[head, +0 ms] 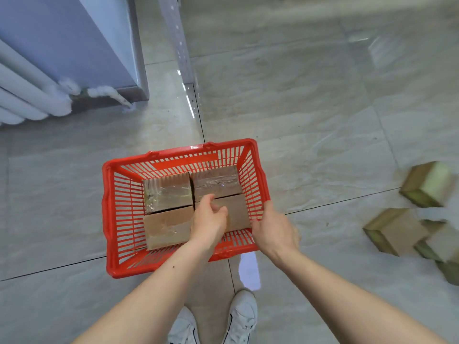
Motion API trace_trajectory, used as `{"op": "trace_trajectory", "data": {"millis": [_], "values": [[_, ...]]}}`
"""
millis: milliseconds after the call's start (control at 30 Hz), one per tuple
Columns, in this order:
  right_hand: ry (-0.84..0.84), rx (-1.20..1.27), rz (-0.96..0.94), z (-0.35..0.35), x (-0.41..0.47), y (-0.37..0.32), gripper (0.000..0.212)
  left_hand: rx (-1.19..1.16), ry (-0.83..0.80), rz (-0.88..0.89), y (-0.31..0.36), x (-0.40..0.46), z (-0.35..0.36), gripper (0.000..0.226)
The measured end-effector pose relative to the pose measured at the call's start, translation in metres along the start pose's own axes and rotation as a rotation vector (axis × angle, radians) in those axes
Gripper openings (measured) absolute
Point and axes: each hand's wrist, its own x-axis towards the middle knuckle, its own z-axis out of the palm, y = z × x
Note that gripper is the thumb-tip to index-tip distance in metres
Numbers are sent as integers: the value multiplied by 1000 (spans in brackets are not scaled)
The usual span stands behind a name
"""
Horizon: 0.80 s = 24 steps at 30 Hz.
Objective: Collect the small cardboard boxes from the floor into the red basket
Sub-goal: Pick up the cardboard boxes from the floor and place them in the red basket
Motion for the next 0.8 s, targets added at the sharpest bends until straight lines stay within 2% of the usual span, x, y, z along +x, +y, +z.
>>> {"op": "trace_trajectory", "data": {"millis": [133, 367, 500, 800], "values": [[48, 62, 36, -76, -53, 6, 29, -8, -14, 29, 62, -62, -21, 50], [38, 392, 175, -190, -148, 34, 38, 62, -113, 172, 160, -191, -49, 45], [105, 557, 192, -236, -193, 49, 37, 103, -167, 278, 210, -255, -58, 44], [256, 740, 239, -328, -289, 87, 40, 209, -309, 420, 268, -378, -31, 49]]}}
